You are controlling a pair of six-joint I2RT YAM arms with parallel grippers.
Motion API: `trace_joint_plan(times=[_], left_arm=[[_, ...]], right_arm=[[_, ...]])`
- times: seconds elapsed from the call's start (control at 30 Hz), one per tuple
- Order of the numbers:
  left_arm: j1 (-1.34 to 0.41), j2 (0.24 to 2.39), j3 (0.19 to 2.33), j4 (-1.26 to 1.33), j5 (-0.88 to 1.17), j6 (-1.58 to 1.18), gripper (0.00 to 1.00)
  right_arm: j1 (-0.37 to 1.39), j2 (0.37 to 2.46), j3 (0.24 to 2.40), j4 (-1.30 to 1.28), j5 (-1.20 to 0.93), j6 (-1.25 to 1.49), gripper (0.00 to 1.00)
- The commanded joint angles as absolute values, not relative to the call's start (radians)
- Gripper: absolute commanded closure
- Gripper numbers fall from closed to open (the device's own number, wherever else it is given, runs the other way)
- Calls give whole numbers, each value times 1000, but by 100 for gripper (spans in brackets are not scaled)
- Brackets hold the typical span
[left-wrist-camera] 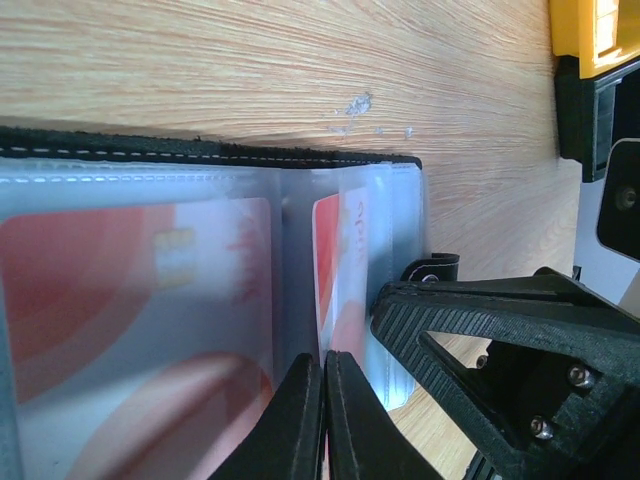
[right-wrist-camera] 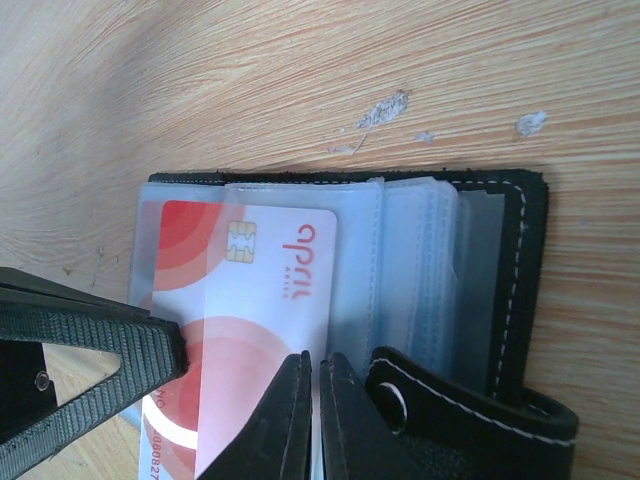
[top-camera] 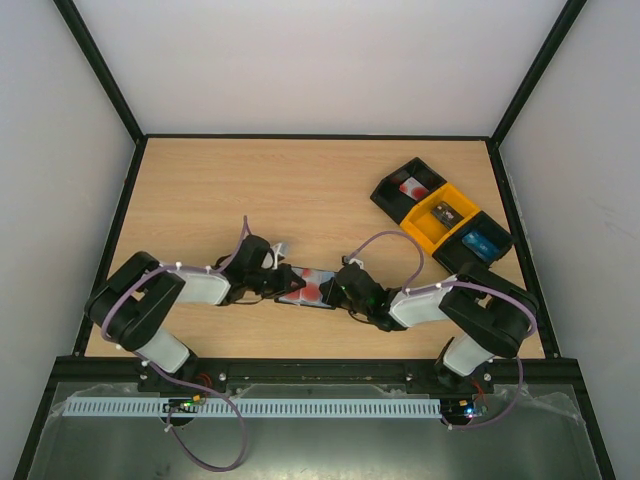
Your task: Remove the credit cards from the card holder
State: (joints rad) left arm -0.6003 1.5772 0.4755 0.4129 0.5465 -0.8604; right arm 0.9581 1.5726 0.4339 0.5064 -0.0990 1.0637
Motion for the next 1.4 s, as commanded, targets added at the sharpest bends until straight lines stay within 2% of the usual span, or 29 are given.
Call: trace_joint_plan(times=[0.0,0.57,0.93,1.2,1.37], left_arm=[[-588,1554,453,376,536,-848,98],[-569,1469,453,311,521,-823,98],[-565,1317,467,152,356,-815,98],[-562,1174,476,146,353,-873,98],[-563,1082,464,202,410,-930,98]], right_arm=[[963,1603,418,445,-78,1070,94],[964,1594,428,415,-56,1063,96],[964,1557,432,415,-80,1063,95],[964,1405,378,519,-149,1103,86],[964,1274,305,715,-210,1175,72]])
